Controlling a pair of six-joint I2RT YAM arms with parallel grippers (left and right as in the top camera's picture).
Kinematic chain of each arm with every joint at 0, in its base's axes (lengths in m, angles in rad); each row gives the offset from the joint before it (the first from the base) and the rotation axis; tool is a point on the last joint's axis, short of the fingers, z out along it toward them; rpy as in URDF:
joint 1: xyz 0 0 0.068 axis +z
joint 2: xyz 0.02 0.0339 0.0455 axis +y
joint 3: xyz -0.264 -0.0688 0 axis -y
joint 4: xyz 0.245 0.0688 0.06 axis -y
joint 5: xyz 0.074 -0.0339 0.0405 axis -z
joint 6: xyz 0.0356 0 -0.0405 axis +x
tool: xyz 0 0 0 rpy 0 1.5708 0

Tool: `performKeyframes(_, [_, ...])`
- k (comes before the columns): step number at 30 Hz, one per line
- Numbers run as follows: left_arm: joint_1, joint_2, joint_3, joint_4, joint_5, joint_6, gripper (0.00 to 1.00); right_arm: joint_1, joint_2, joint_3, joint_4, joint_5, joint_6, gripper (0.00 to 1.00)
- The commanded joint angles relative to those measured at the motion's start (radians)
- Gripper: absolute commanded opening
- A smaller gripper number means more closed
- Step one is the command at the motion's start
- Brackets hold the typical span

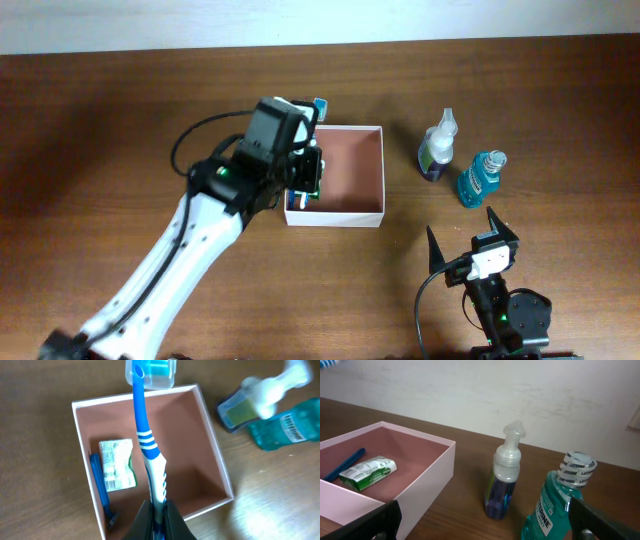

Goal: Pack container
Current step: 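Carry the toothbrush into the pink box and open the left gripper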

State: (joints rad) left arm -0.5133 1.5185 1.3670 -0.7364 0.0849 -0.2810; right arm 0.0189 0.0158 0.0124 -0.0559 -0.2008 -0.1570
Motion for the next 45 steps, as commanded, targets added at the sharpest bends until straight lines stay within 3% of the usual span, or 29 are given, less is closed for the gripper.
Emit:
performKeyframes(1, [-0.003, 0.092, 0.07, -0.028, -0.064, -0.011, 0.02, -0.008, -0.007, -0.007, -0.001, 0.002, 0.004, 0.98])
performKeyframes(10, [-0.003, 0.23, 0.071, -0.019, -0.143, -0.011, 0.0, -0.008, -0.007, -0.007, -0.001, 0.002, 0.004, 0.98])
performKeyframes(45, [-0.003, 0.425, 0.07, 0.042, -0.188, -0.067, 0.01, -0.008, -0.007, -0.007, -0.001, 0.002, 0.004, 0.98])
